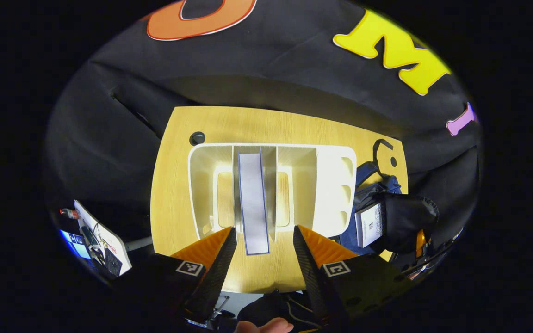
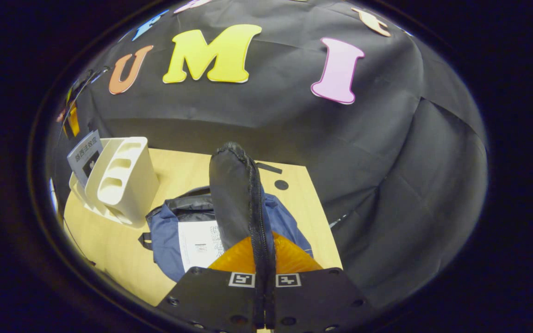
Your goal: Open the schoolbag, grab two books from the bookshelf and put them into the schoolbag.
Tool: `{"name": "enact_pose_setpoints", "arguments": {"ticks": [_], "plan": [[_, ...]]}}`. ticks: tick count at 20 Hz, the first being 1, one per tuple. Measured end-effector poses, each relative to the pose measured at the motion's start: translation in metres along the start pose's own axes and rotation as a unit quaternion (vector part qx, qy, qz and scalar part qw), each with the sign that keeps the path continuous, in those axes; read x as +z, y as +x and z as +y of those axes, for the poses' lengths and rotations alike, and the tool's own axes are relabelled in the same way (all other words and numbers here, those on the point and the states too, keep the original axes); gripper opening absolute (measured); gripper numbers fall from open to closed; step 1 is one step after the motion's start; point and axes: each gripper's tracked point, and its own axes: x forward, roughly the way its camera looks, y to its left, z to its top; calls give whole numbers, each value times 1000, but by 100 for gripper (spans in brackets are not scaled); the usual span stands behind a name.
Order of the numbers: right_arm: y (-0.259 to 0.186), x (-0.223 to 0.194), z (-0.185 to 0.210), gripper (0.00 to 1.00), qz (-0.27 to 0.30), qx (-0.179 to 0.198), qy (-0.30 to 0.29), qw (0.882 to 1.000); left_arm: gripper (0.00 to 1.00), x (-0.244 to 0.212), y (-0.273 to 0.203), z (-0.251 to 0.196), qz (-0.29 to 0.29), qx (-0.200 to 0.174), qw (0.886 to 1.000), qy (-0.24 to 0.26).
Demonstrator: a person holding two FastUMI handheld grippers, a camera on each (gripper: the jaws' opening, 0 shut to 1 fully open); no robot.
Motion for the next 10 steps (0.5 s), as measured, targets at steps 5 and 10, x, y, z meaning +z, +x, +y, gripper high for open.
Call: {"name": "enact_pose_setpoints", "arguments": {"ticks": [5, 10], "plan": [[4, -3, -1, 1, 5, -5, 1, 1000, 89, 3, 30, 8, 43, 19, 999, -2], [8, -6, 0, 1, 11, -9, -2, 1000, 98, 3, 60, 16, 69, 35, 997, -3]]}}
